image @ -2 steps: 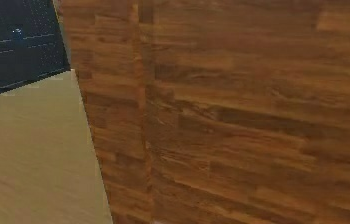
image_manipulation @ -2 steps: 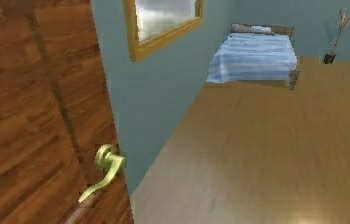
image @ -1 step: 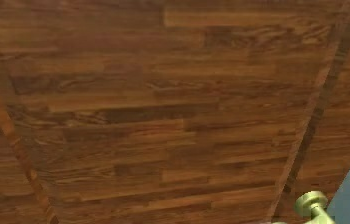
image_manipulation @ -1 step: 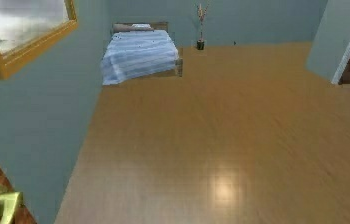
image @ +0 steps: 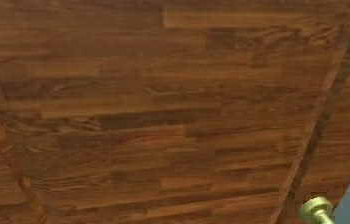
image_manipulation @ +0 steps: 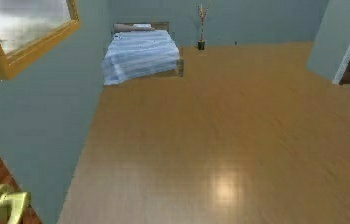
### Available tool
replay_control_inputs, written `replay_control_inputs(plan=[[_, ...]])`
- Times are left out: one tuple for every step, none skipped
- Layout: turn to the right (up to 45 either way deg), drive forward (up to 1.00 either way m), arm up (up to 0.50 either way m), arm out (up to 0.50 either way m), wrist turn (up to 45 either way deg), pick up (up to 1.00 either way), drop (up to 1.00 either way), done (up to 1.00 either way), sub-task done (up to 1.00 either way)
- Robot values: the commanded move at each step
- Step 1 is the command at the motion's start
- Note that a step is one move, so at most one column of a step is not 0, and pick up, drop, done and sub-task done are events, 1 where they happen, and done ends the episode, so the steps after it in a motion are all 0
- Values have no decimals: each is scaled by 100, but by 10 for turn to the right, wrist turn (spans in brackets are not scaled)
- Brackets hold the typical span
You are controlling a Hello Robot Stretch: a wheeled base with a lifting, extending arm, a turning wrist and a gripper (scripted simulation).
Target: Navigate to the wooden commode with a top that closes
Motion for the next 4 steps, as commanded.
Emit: replay_control_inputs(plan=[[-450,0,0,0,0,0,0,0,0],[-450,0,0,0,0,0,0,0,0],[-450,0,0,0,0,0,0,0,0],[-330,0,0,0,0,0,0,0,0]])
